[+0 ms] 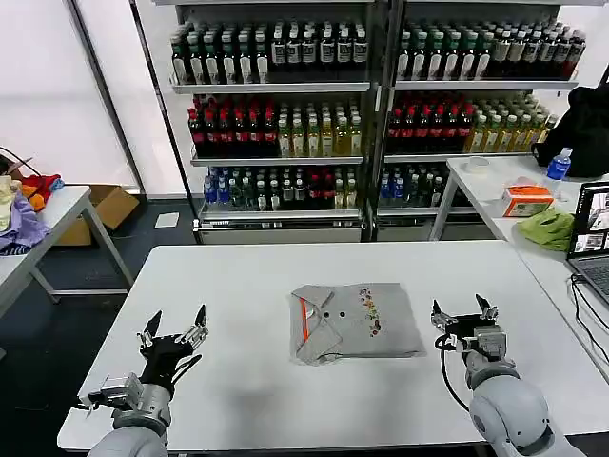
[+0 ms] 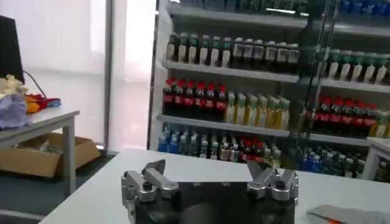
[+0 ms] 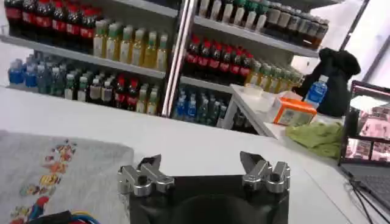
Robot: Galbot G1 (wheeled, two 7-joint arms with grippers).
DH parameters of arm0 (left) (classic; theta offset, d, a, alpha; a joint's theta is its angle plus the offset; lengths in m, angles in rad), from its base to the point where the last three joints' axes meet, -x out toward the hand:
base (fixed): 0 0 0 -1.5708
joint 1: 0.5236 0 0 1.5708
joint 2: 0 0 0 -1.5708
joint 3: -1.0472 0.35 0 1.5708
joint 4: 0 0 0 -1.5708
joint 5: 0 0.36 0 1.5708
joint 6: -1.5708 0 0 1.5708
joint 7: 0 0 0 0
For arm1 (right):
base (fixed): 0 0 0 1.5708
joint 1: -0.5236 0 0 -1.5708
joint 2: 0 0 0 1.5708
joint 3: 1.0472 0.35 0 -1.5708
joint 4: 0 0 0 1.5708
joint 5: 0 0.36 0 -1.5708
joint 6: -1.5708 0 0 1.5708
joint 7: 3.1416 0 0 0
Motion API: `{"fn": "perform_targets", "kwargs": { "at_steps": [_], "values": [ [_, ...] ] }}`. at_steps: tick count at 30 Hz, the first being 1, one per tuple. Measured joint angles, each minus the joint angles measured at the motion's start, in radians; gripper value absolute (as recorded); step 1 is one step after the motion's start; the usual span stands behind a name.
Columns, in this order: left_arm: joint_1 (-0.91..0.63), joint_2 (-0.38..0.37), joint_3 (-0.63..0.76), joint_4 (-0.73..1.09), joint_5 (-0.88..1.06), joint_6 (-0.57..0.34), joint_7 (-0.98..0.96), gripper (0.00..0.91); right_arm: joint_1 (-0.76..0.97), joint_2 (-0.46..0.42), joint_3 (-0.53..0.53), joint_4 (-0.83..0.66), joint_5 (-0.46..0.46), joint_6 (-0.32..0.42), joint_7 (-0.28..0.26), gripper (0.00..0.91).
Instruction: Fold and organize the clothes.
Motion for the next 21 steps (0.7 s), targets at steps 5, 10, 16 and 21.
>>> {"fn": "perform_targets", "kwargs": {
  "at_steps": [5,10,16,21],
  "values": [
    [0.000,0.004,-0.008,0.003,-0.005,0.012,0.005,0.907,-0.011,-0.013,-0.005,0.000,-0.023,0.000,-0.020,0.907],
    [0.007,0.019,-0.022,-0.004,-0.014,0.026,0.018,0.907,-0.023,-0.024,0.005,-0.001,-0.032,0.000,-0.044,0.907],
    [-0.005,0.038,-0.022,0.007,-0.030,0.030,0.023,0.907,-0.027,-0.017,0.026,-0.003,-0.041,0.000,-0.065,0.907],
    [-0.018,0.043,-0.021,0.021,-0.031,0.025,0.032,0.907,-0.040,-0.011,0.036,0.004,-0.053,0.001,-0.082,0.907]
  ]
}}
